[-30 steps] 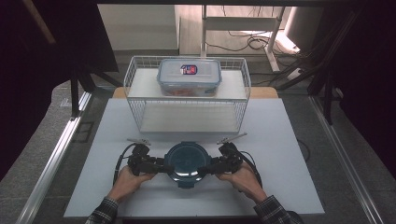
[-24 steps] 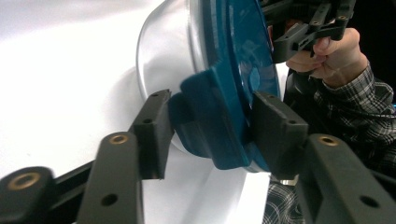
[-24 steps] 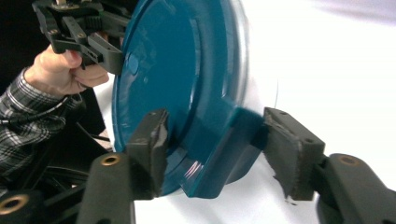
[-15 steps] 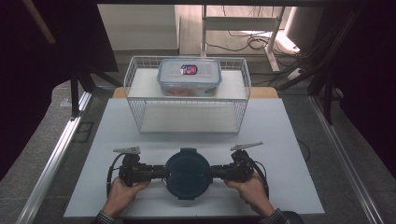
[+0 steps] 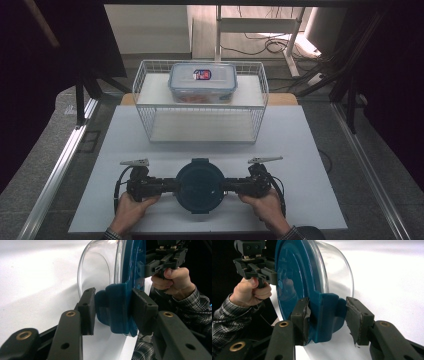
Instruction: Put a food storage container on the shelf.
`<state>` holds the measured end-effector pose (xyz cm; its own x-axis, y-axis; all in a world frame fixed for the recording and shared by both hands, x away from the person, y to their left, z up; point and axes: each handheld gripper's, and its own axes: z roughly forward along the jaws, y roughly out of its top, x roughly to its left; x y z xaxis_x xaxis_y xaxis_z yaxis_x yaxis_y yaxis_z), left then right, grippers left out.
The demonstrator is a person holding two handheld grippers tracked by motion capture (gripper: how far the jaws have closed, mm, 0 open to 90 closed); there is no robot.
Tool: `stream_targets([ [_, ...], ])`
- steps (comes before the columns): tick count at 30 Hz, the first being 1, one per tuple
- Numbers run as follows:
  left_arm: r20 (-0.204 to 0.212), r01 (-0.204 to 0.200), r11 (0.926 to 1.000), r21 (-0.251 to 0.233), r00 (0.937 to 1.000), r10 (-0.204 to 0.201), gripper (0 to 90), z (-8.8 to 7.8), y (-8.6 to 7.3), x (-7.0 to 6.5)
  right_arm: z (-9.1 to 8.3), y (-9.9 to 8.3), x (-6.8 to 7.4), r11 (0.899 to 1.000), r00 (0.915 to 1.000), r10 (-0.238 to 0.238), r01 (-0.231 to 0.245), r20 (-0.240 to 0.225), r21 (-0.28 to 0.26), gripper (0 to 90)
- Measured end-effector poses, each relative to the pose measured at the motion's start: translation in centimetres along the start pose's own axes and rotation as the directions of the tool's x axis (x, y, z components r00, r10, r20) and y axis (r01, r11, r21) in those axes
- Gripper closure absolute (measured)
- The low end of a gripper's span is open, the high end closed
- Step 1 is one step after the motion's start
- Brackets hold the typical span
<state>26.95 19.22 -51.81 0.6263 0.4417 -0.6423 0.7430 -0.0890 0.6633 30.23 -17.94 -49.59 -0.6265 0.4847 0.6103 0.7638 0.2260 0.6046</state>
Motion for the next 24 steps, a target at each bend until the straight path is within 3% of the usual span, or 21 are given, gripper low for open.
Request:
stream_targets([
  [12,-0.024,0.027,0.9989,-0.037,0.9993,-0.028,57.6,0.1,-0.2,-0.6,-0.2,0.1,0.4,1.000,0.9996,-0.015,0.015,0.024,0.021,55.5],
  [16,-0.036,0.019,0.9995,-0.024,0.9992,-0.020,57.8,0.2,0.1,-0.9,-0.6,0.6,0.6,0.998,0.9981,-0.052,0.051,0.032,0.022,55.5],
  [18,-0.026,0.025,0.9988,-0.043,0.9993,-0.026,57.8,0.2,0.5,-1.0,-0.9,1.0,0.7,0.998,0.9974,-0.062,0.062,0.037,0.005,55.7],
  [24,-0.027,-0.007,0.9978,-0.066,0.9996,0.005,57.7,-0.1,2.7,-1.6,-1.9,2.7,1.2,0.996,0.9959,-0.082,0.083,0.039,-0.042,56.0],
])
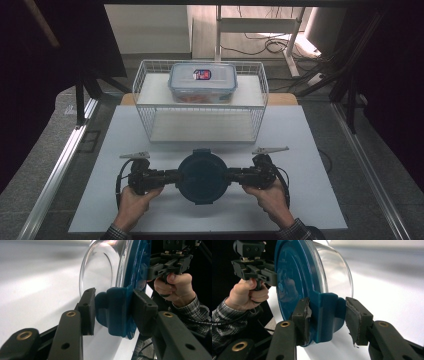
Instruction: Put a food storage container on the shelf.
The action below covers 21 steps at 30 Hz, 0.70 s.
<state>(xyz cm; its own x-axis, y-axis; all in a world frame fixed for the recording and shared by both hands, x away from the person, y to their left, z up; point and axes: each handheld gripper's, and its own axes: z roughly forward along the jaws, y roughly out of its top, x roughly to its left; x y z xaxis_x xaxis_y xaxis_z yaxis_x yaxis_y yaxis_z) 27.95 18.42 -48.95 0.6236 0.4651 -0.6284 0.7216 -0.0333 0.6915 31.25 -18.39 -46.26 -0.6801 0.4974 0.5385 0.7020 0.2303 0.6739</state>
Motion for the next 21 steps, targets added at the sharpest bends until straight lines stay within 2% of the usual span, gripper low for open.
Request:
stream_targets([
  [10,-0.007,-0.041,0.9985,-0.037,0.9991,0.041,57.6,-0.8,4.0,-1.2,-1.5,3.9,0.7,0.998,0.9987,-0.050,0.050,0.009,-0.042,56.1],
  [21,-0.018,-0.086,0.9933,-0.078,0.9963,0.084,57.5,-2.4,8.7,-2.9,-3.2,8.7,2.3,0.992,0.9954,-0.094,0.095,0.015,-0.084,56.1],
])
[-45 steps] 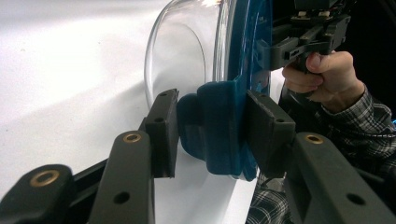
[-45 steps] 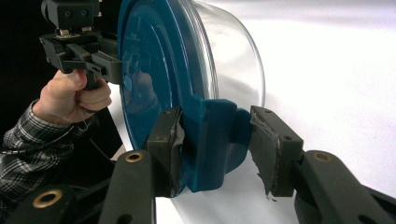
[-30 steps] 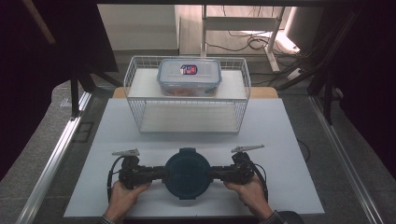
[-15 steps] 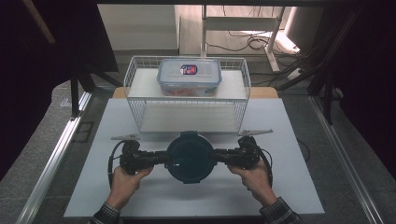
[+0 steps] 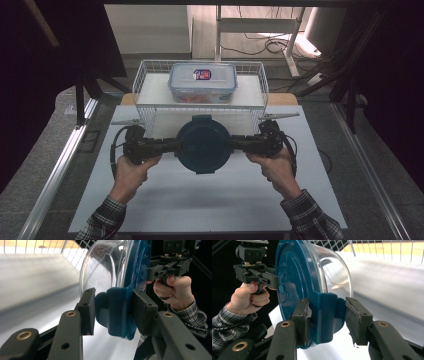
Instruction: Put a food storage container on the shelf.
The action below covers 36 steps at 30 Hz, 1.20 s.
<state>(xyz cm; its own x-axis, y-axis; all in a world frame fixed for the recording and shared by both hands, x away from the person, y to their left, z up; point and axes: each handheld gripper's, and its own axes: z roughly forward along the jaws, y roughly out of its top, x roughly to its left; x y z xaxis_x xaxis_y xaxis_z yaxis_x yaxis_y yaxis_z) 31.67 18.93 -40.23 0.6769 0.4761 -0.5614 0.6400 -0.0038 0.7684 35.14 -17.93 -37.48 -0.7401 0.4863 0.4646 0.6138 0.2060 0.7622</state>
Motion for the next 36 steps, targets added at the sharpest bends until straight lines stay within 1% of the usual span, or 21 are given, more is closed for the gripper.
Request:
stream_targets([
  [5,-0.003,-0.018,0.9997,-0.018,0.9998,0.017,57.5,-0.7,2.4,-0.7,-0.7,2.2,0.6,1.000,0.9998,-0.021,0.021,0.003,-0.022,56.1],
  [7,-0.005,-0.017,0.9994,-0.030,0.9998,0.017,57.5,-0.9,3.1,-1.0,-1.0,3.3,0.9,0.999,0.9997,-0.025,0.025,0.003,-0.026,56.1],
  [11,-0.008,-0.028,0.9986,-0.046,0.9996,0.028,57.5,-1.5,4.7,-1.5,-1.3,4.8,1.3,0.998,0.9993,-0.038,0.038,0.001,-0.042,56.2],
  [16,-0.017,-0.045,0.9978,-0.048,0.9989,0.044,57.5,-2.3,7.2,-2.0,-1.8,7.1,1.9,0.997,0.9986,-0.053,0.053,0.000,-0.056,56.1],
  [19,-0.021,-0.051,0.9973,-0.052,0.9985,0.050,57.4,-2.7,8.5,-2.2,-1.8,8.2,2.1,0.997,0.9986,-0.053,0.053,-0.004,-0.063,56.1],
  [22,-0.022,-0.050,0.9972,-0.056,0.9986,0.048,57.4,-3.1,9.8,-2.1,-1.8,9.5,2.2,0.996,0.9986,-0.053,0.053,-0.005,-0.073,56.1],
  [23,-0.019,-0.047,0.9972,-0.058,0.9988,0.046,57.5,-3.2,10.5,-2.0,-1.8,9.9,2.2,0.996,0.9987,-0.051,0.051,-0.006,-0.075,56.2],
  [24,-0.020,-0.050,0.9971,-0.058,0.9986,0.049,57.4,-3.3,10.8,-2.0,-1.8,10.6,2.3,0.996,0.9986,-0.052,0.051,-0.005,-0.077,56.2],
  [28,-0.019,-0.047,0.9970,-0.062,0.9988,0.045,57.4,-3.5,12.5,-1.8,-1.8,12.0,2.2,0.995,0.9986,-0.053,0.053,-0.002,-0.086,56.2],
  [32,-0.017,-0.051,0.9962,-0.071,0.9986,0.050,57.4,-3.5,14.0,-1.4,-1.8,13.6,2.0,0.994,0.9986,-0.053,0.053,-0.001,-0.097,56.2],
  [36,-0.019,-0.049,0.9958,-0.078,0.9987,0.048,57.4,-3.3,15.4,-1.0,-1.9,14.9,1.5,0.993,0.9988,-0.049,0.049,-0.001,-0.106,56.2],
])
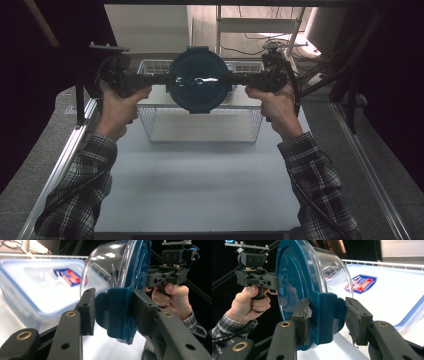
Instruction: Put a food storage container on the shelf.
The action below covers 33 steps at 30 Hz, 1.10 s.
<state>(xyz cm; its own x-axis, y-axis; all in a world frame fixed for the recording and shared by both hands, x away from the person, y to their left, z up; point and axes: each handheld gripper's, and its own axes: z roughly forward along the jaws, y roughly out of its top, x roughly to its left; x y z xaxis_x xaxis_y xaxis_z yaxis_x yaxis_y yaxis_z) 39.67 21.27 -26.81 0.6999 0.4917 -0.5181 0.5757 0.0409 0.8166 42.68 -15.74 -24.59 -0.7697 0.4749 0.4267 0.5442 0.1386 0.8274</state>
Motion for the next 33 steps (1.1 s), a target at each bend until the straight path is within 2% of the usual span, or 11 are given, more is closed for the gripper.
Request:
stream_targets([
  [8,-0.002,0.013,0.9997,-0.019,0.9999,-0.013,57.3,1.5,2.2,1.5,0.3,2.0,-1.8,0.999,0.9996,0.018,-0.018,0.020,-0.028,55.9],
  [18,0.008,0.047,0.9981,-0.040,0.9989,-0.047,57.2,2.9,3.3,3.4,0.8,3.1,-3.8,0.998,0.9977,0.054,-0.052,0.041,-0.040,55.8],
  [23,0.001,0.047,0.9974,-0.055,0.9989,-0.047,57.0,2.9,3.4,3.7,1.2,3.5,-4.1,0.997,0.9971,0.067,-0.065,0.036,-0.043,55.2],
  [28,-0.010,0.040,0.9974,-0.060,0.9991,-0.041,55.1,2.8,3.2,4.0,1.6,3.8,-3.9,0.998,0.9972,0.037,-0.034,0.065,-0.050,53.3],
  [33,-0.038,0.030,0.9975,-0.064,0.9987,-0.033,52.0,3.1,3.1,4.3,2.0,3.7,-4.0,0.998,0.9953,0.045,-0.040,0.086,-0.054,50.4],
])
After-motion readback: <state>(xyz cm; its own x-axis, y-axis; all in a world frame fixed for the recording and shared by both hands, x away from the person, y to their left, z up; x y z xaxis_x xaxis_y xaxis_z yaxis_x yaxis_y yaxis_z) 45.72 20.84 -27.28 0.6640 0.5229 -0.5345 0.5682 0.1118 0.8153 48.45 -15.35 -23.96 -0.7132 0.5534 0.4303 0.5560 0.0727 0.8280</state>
